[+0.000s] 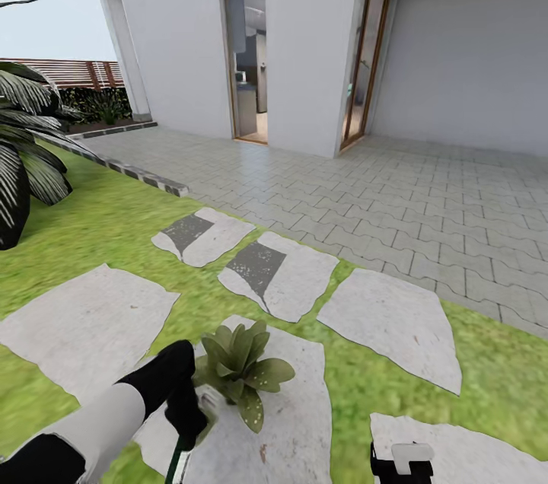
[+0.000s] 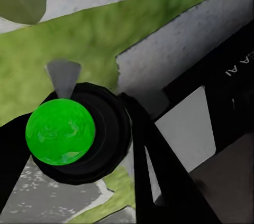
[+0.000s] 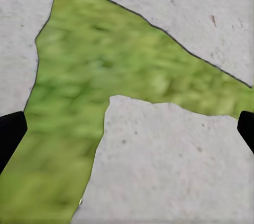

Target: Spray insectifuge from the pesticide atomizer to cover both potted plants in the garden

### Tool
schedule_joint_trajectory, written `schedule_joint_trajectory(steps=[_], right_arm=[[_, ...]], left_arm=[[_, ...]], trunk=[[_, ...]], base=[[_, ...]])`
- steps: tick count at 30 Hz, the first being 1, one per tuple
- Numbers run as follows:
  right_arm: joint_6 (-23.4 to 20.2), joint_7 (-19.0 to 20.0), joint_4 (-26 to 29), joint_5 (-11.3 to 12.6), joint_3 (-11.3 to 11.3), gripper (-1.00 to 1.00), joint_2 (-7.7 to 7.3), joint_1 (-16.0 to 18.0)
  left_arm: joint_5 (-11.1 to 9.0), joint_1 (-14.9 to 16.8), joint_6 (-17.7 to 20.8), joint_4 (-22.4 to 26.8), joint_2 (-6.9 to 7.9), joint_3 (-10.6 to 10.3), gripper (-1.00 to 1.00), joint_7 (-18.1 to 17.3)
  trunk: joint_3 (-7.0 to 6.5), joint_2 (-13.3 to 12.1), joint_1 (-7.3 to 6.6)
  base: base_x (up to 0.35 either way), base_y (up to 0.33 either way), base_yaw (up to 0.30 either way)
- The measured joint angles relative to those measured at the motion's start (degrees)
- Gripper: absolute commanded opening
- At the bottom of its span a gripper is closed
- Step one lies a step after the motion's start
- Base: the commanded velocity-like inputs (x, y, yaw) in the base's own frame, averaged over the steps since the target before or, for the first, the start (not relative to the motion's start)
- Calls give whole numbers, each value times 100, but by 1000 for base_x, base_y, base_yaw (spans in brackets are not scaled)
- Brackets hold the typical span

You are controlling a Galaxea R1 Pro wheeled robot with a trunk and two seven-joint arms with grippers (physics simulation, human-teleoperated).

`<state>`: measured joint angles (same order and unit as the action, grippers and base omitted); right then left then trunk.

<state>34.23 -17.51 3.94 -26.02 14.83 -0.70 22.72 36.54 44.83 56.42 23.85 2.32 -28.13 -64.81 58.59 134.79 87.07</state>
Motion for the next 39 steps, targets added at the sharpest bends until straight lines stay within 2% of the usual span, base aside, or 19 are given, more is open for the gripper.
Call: schedule_joint_trajectory(steps=[1,4,10,14,16,19,23,30,34,39], right_arm=[[0,0,0,0,0,100,0,0],[0,3,0,-1,0,100,0,0],[0,5,0,0,0,100,0,0],[0,5,0,-2,0,100,0,0],[0,3,0,0,0,100,0,0],[0,6,0,0,0,100,0,0],[0,3,0,-1,0,100,0,0],[-1,4,1,0,0,100,0,-1],[-1,7,1,0,1,100,0,-1],[0,2,0,-2,0,100,0,0]], left_arm=[[10,-14,-12,-5,38,174,-100,0],[29,-53,-16,-29,61,261,-100,0],[37,-176,-107,-73,37,280,-100,6],[34,-210,-208,-1,-35,288,-100,8],[17,-190,-189,205,-114,298,-100,10],[43,-187,-168,449,-137,297,-100,9],[54,-179,-151,531,-74,313,-100,9],[53,-185,-146,503,-102,279,-100,30],[54,-196,-143,451,-77,281,-100,206],[62,-236,-158,415,32,292,-100,259]], trunk=[[0,0,0],[0,0,0],[0,0,0],[0,0,0],[0,0,0],[0,0,0],[0,0,1],[0,0,2],[0,0,0],[0,0,0]], base=[[0,0,0],[0,0,0],[0,0,0],[0,0,0],[0,0,0],[0,0,0],[-61,0,0],[-233,98,0],[-21,230,0],[-2,27,0]])
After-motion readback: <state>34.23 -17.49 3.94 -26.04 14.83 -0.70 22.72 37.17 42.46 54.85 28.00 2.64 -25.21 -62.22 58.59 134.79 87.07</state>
